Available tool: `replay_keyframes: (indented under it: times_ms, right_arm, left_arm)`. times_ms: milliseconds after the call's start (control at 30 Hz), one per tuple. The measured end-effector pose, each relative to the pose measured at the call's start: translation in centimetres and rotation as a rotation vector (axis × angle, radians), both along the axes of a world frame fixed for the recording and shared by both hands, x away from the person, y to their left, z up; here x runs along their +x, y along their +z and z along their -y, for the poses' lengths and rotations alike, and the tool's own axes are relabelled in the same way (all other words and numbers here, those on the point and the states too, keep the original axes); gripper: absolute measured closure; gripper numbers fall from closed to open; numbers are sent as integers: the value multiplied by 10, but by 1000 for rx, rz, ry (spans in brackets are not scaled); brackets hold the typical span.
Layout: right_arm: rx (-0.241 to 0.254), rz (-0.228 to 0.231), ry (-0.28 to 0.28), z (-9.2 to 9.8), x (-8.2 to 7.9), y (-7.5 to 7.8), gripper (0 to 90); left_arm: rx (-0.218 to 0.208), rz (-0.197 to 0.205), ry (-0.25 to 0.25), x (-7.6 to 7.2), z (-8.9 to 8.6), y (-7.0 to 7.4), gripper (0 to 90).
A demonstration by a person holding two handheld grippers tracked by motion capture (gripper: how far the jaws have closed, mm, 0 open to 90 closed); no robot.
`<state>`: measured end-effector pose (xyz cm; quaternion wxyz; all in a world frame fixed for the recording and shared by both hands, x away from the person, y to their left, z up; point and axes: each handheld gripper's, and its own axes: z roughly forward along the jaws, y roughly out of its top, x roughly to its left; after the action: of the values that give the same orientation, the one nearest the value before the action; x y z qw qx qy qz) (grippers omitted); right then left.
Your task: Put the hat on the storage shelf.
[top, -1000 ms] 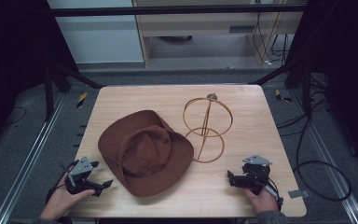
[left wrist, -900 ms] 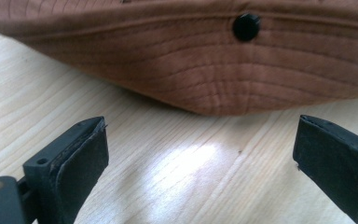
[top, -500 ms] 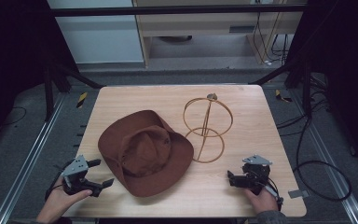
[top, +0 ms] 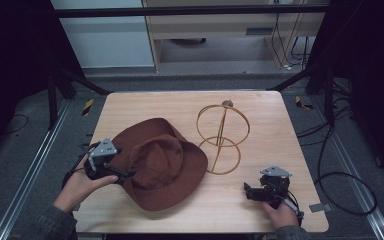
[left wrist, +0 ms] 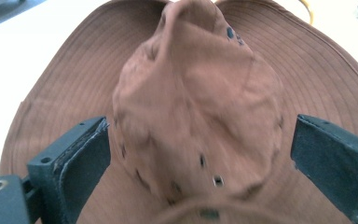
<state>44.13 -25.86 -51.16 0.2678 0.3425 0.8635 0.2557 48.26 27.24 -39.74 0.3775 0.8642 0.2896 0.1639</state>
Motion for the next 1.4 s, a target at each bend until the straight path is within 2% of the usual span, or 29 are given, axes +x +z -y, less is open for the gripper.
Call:
replay_keyframes:
  times_ms: [133, 167, 200, 267, 367, 600, 800, 867, 1033, 1200, 1233, 1300, 1333, 1400]
  right_arm:
    - [-1, 0, 0, 0, 0, 0, 4]
    - [-1, 0, 0, 0, 0, 0, 4]
    - [0, 0, 0, 0, 0, 0, 4]
    - [0, 0, 0, 0, 0, 0, 4]
    - [0, 0, 0, 0, 0, 0, 4]
    - [0, 0, 0, 0, 0, 0, 4]
    - [0, 0, 0, 0, 0, 0, 4]
    - [0, 0, 0, 0, 0, 0, 4]
    - [0, 0, 0, 0, 0, 0, 4]
    - [0, 0, 0, 0, 0, 0, 4]
    - [0, 0, 0, 0, 0, 0, 4]
    - [0, 0, 0, 0, 0, 0, 4]
    - [0, 0, 0, 0, 0, 0, 4]
    - [0, 0, 0, 0, 0, 0, 4]
  left_arm:
    - [53, -10, -15, 18, 17, 8, 43]
    - [53, -10, -15, 18, 17, 8, 43]
    - [55, -33, -16, 27, 23, 10, 43]
    - [49, -59, -15, 34, 27, 11, 43]
    - [62, -77, -11, 42, 34, 12, 44]
    - [95, -81, -33, 48, 47, 12, 39]
    - [156, -87, -64, 50, 59, 6, 32]
    - [169, -85, -56, 53, 61, 3, 32]
    - [182, -124, -32, 64, 60, -5, 37]
    - [184, -138, -24, 71, 59, -10, 118]
    - [182, -151, -28, 72, 58, -10, 118]
    - [185, -158, -25, 74, 59, -12, 168]
    - [194, -168, -24, 76, 59, -13, 226]
    - [197, -171, -25, 77, 60, -13, 265]
